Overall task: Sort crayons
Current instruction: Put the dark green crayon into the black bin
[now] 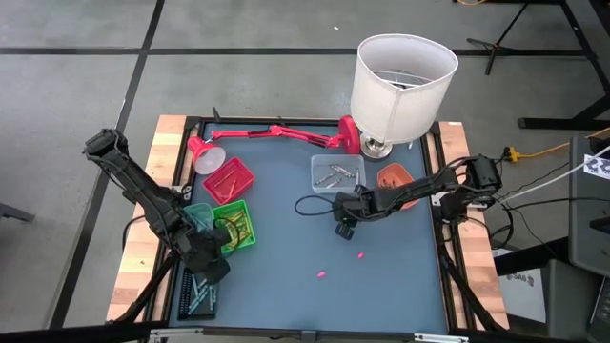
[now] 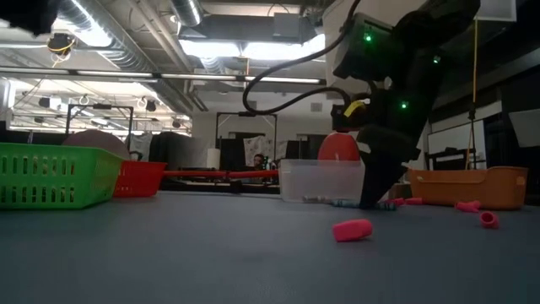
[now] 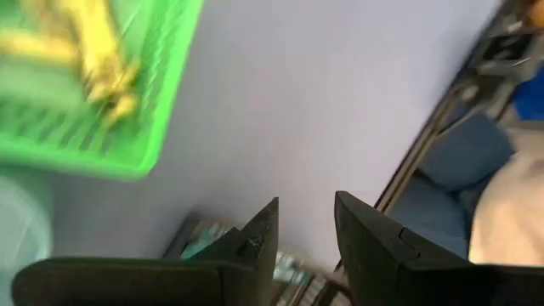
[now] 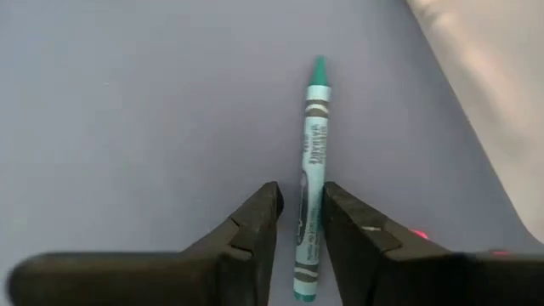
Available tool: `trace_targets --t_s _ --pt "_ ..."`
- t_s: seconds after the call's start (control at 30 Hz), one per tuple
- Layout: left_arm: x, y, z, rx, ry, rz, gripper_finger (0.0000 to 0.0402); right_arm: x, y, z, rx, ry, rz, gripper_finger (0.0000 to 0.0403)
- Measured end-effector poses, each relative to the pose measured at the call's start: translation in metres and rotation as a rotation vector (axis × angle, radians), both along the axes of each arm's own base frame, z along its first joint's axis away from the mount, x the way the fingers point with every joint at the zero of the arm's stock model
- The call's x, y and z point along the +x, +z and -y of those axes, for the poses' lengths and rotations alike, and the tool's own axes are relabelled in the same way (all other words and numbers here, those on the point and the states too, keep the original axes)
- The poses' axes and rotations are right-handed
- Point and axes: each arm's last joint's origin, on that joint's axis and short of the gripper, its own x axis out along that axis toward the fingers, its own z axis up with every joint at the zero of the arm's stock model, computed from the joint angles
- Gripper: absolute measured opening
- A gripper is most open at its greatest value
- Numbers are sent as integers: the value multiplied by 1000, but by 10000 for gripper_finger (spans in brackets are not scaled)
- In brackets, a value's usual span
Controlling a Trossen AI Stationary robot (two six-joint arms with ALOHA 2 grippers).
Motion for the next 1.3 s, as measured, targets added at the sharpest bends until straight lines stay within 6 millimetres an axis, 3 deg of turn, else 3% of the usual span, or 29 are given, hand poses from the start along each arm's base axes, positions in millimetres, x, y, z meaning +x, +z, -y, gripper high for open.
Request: trace_targets --t_s 0.3,0.5,0.67,1.0,1.3 --pt "15 13 4 199 -66 367 101 0 0 -1 -2 9 0 14" --pt "21 16 -6 529 -31 510 101 2 0 -1 3 14 23 15" --pt "29 18 -18 673 -5 528 101 3 0 -2 23 20 38 27" --pt "41 18 -36 783 -14 496 101 13 3 -5 70 37 137 11" --pt "50 21 -48 847 -19 501 101 32 16 -11 170 149 368 12"
